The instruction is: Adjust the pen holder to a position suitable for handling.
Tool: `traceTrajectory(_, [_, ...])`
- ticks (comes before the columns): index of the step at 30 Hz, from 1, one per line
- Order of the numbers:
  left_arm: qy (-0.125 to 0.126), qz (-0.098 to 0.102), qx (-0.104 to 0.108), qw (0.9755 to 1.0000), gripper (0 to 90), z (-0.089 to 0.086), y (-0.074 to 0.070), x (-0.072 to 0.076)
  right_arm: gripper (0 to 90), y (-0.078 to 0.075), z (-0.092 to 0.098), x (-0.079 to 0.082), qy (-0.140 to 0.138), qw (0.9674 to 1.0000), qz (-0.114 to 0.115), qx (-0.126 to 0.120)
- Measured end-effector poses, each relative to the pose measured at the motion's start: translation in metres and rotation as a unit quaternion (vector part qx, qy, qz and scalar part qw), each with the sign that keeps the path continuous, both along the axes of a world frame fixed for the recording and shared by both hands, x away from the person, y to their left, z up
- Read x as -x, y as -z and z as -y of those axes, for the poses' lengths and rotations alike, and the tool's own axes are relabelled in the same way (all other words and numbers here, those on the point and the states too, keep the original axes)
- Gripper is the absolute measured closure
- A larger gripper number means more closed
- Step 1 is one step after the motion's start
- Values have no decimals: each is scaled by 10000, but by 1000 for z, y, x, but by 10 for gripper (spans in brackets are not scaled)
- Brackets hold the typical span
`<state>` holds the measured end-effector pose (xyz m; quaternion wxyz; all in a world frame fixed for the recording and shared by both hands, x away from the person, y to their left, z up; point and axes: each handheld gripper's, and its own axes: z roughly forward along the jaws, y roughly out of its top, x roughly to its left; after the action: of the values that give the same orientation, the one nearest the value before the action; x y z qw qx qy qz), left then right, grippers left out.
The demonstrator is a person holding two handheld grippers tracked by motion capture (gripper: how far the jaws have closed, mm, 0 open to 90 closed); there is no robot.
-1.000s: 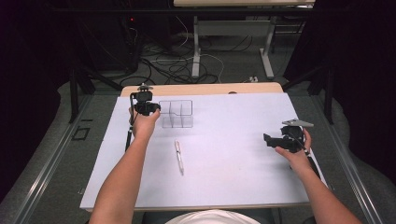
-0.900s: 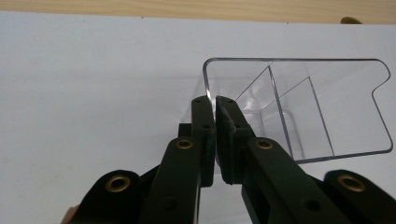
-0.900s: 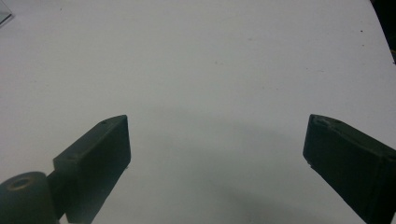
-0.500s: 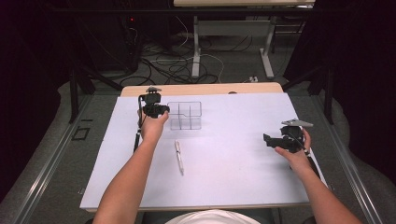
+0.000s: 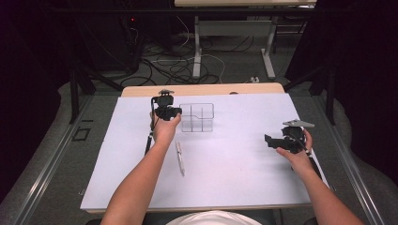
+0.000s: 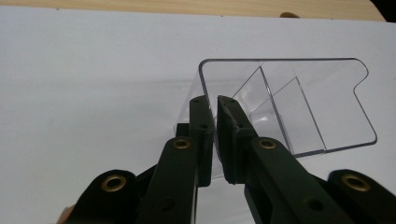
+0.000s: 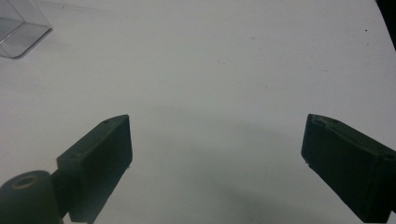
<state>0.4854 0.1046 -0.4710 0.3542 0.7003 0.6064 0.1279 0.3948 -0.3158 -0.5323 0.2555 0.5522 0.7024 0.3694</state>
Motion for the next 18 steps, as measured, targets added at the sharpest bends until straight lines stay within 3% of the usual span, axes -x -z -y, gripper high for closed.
traceTrajectory(10, [84,-5,166,9998,838,17,2,4,82,1,0,0,-27,10000,-9,17])
traceTrajectory(18, [135,-52,134,9998,828,22,3,5,85,1,0,0,-15,10000,-22,10])
